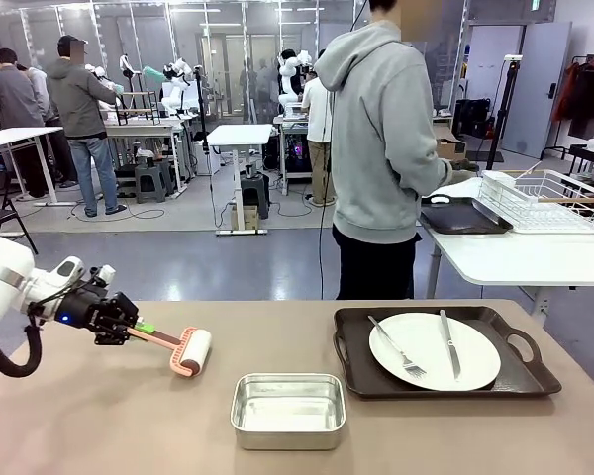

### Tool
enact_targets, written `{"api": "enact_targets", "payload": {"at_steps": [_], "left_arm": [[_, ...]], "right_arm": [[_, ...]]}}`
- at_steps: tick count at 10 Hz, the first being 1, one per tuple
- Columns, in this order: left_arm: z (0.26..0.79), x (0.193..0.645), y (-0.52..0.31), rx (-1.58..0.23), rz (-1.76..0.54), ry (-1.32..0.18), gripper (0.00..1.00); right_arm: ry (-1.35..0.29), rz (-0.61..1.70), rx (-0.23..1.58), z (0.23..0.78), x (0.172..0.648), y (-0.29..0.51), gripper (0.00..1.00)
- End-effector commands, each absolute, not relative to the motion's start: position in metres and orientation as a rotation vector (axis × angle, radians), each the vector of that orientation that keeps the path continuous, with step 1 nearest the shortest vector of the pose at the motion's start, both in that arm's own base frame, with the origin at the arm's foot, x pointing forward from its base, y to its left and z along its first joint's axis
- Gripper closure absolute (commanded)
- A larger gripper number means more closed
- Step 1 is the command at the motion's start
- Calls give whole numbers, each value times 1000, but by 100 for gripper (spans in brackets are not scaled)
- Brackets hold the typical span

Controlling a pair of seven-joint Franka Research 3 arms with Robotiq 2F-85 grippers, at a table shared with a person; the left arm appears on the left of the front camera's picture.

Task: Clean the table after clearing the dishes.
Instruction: When the left (or right) Handle tray is removed, use the left hand (or right hand) to clean the left (or right) side of the table with the Lint Roller.

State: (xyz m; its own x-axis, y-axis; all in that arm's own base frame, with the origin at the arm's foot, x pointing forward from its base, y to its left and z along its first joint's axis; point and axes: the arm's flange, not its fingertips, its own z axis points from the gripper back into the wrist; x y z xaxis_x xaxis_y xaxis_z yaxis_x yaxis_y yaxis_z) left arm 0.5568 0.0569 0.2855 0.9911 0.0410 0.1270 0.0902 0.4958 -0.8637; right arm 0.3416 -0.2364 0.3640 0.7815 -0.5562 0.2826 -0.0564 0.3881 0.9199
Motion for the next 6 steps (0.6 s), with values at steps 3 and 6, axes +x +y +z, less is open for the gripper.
{"api": "enact_targets", "payload": {"at_steps": [3, 6], "left_arm": [[281, 551, 127, -1019, -70, -133, 78], [288, 539, 178, -971, -51, -129, 78]], "right_arm": [[-623, -339, 1143, 365, 339, -236, 0], [-623, -339, 1143, 365, 339, -236, 0]]}}
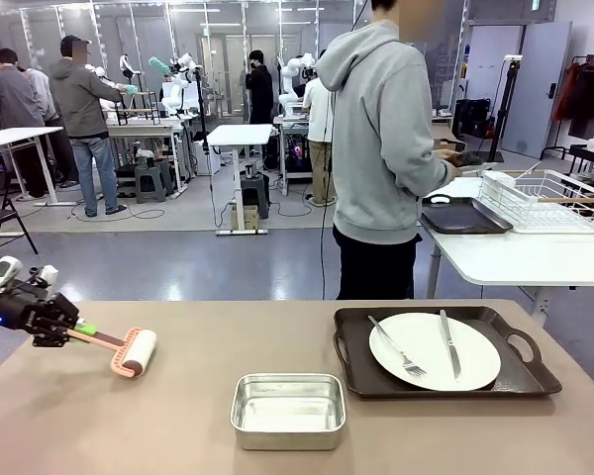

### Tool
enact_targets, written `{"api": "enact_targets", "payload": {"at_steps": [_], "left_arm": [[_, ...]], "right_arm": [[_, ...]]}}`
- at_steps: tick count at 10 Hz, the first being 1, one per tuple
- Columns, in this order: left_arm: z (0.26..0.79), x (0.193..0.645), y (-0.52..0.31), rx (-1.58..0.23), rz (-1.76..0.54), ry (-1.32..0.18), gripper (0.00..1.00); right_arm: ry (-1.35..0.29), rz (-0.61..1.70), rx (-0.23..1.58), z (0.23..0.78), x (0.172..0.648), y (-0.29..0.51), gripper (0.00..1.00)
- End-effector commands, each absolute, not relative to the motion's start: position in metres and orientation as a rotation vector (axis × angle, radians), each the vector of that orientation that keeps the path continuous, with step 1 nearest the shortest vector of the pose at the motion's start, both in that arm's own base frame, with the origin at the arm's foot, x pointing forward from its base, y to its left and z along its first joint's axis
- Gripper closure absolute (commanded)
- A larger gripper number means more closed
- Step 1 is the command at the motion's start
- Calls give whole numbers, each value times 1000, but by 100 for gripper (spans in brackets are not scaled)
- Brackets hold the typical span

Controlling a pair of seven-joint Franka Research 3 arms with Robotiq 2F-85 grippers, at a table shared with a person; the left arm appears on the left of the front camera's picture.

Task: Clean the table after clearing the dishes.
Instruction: When the left (or right) Handle tray is removed, use the left hand (or right hand) to clean the left (or right) side of the table with the Lint Roller.

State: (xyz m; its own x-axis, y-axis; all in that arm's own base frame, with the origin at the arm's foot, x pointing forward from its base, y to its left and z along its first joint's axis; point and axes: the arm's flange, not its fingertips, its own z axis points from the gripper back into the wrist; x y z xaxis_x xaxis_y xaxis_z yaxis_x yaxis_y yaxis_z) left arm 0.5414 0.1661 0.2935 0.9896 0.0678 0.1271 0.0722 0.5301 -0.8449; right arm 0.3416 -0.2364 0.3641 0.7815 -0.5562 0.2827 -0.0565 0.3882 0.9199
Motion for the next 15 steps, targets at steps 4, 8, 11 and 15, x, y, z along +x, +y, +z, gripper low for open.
{"api": "enact_targets", "payload": {"at_steps": [4, 8, 11, 15], "left_arm": [[312, 529, 231, -775, -27, -82, 78], [358, 514, 236, -722, -7, -99, 78], [407, 500, 205, -645, 0, -117, 78], [481, 487, 147, -446, 23, -135, 78]], "right_arm": [[-623, -339, 1143, 365, 339, -236, 0], [-623, -339, 1143, 365, 339, -236, 0], [-623, -339, 1143, 365, 339, -236, 0], [-623, -339, 1143, 365, 339, -236, 0]]}}
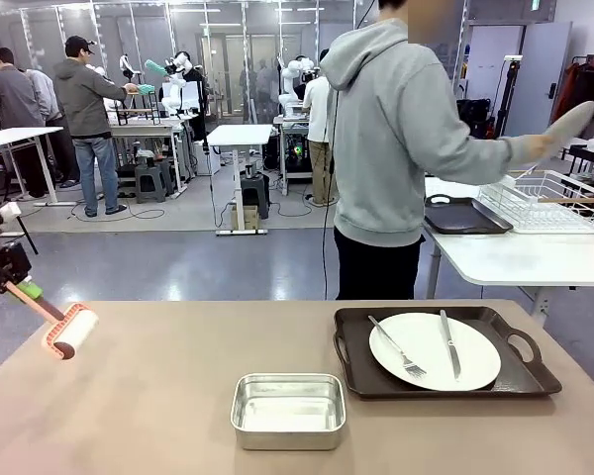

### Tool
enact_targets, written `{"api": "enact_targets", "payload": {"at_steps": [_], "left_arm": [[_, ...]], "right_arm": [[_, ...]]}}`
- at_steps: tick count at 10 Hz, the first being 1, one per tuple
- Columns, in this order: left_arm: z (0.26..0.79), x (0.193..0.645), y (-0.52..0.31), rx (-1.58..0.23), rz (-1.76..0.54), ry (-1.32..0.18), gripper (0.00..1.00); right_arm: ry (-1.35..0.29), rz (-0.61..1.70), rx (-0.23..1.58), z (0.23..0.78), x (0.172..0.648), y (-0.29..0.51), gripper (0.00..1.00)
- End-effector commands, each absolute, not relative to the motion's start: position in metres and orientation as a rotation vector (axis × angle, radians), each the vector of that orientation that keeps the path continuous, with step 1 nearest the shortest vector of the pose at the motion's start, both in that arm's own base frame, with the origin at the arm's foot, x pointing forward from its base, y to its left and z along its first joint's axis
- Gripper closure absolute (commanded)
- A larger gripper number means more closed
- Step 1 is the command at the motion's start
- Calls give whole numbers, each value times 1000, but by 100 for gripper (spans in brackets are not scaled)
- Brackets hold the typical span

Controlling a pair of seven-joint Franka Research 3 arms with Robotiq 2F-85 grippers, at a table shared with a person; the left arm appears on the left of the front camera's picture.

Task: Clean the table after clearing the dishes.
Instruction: When the left (or right) Handle tray is removed, use the left hand (or right hand) to clean the left (or right) side of the table with the Lint Roller.

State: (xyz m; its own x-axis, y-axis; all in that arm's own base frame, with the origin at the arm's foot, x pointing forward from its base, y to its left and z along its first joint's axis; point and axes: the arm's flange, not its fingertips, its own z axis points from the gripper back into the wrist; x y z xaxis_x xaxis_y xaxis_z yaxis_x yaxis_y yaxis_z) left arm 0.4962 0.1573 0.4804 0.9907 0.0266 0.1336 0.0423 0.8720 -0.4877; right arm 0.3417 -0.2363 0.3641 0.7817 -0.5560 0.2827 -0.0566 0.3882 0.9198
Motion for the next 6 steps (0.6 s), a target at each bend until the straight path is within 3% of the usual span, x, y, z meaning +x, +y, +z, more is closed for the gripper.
{"api": "enact_targets", "payload": {"at_steps": [1, 6], "left_arm": [[489, 487, 135, -407, 28, -133, 78], [500, 493, 123, -406, 5, -130, 78]], "right_arm": [[-623, -339, 1143, 365, 339, -236, 0], [-623, -339, 1143, 365, 339, -236, 0]]}}
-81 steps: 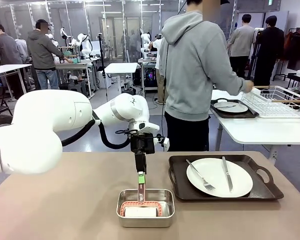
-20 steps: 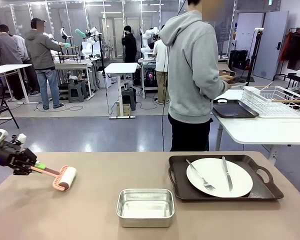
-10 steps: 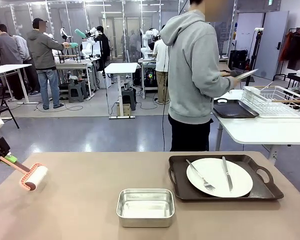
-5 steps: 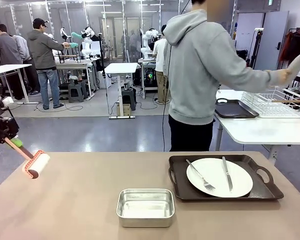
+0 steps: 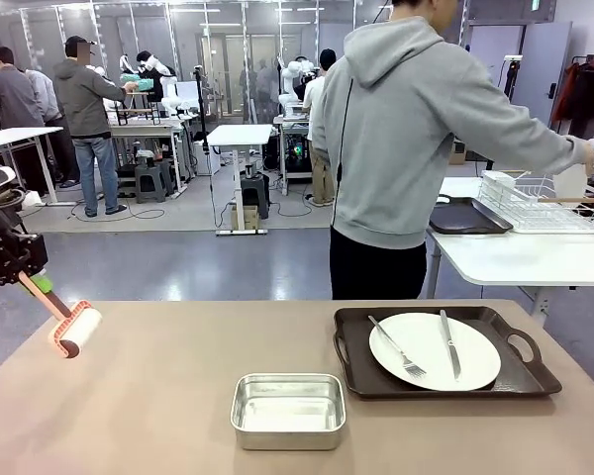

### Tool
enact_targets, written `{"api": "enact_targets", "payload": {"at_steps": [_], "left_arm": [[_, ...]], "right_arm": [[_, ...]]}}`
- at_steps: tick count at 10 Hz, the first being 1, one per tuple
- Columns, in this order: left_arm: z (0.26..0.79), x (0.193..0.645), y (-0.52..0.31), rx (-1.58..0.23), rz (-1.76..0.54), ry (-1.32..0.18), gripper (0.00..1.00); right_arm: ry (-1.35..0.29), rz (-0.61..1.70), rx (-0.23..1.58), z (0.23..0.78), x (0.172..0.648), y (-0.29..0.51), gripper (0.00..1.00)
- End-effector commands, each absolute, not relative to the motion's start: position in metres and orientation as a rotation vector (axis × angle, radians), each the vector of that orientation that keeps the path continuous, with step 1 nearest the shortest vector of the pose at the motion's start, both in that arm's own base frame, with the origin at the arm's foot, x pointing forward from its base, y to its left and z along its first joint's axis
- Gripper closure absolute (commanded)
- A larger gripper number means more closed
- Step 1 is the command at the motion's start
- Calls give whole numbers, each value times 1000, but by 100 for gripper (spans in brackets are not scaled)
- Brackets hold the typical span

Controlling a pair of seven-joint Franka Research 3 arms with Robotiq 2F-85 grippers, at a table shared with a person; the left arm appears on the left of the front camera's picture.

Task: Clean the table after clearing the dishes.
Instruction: When the left (or right) Handle tray is removed, use the left hand (or right hand) to clean the left (or right) side of the table with the Lint Roller, then place the Lint Roller back on top of the Airtight Container.

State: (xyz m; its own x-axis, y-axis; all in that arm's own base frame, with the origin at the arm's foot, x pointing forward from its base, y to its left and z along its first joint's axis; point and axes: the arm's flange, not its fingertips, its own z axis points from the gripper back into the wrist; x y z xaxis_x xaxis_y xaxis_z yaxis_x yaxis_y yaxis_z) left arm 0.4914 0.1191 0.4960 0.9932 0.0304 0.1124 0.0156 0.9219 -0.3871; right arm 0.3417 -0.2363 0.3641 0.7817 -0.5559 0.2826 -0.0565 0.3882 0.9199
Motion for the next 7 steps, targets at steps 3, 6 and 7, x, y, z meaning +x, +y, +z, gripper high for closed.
{"api": "enact_targets", "payload": {"at_steps": [3, 6, 7], "left_arm": [[500, 493, 123, -406, 5, -130, 78], [500, 493, 123, -406, 5, -130, 78], [500, 493, 123, -406, 5, -130, 78]], "right_arm": [[-623, -339, 1143, 365, 339, -236, 0], [-623, -339, 1143, 365, 339, -236, 0], [-623, -339, 1143, 365, 339, -236, 0]]}}
